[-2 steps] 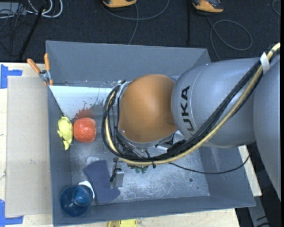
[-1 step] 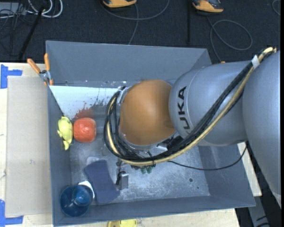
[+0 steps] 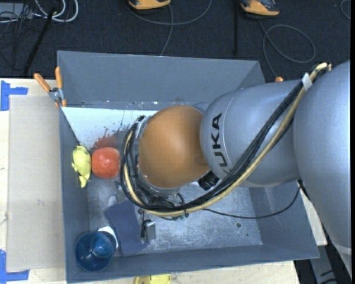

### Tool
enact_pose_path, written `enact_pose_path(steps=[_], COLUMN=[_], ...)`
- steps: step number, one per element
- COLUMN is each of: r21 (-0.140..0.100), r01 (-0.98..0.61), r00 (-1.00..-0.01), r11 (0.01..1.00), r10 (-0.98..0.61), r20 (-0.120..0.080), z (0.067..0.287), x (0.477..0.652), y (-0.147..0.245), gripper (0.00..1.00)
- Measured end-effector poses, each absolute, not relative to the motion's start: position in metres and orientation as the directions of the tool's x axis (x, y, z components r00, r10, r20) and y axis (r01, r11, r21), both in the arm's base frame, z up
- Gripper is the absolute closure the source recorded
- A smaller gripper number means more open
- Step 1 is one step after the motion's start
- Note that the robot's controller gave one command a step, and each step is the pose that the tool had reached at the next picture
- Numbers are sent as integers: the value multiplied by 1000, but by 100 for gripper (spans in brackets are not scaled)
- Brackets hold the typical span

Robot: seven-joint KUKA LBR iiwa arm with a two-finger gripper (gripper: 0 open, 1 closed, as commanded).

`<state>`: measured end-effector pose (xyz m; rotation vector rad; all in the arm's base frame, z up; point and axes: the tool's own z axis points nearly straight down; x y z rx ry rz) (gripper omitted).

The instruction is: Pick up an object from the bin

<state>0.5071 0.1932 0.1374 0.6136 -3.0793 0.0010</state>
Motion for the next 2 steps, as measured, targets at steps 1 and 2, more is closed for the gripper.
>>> enact_pose_path(steps=[1, 2], r21=[2, 0], r01=[-137, 7], r00=[-991, -1000], r11=[991, 1000], r10=[-137, 7], r20=[-2, 1], z=[114, 124], x=[543, 553], y=[199, 170], gripper=[0, 0])
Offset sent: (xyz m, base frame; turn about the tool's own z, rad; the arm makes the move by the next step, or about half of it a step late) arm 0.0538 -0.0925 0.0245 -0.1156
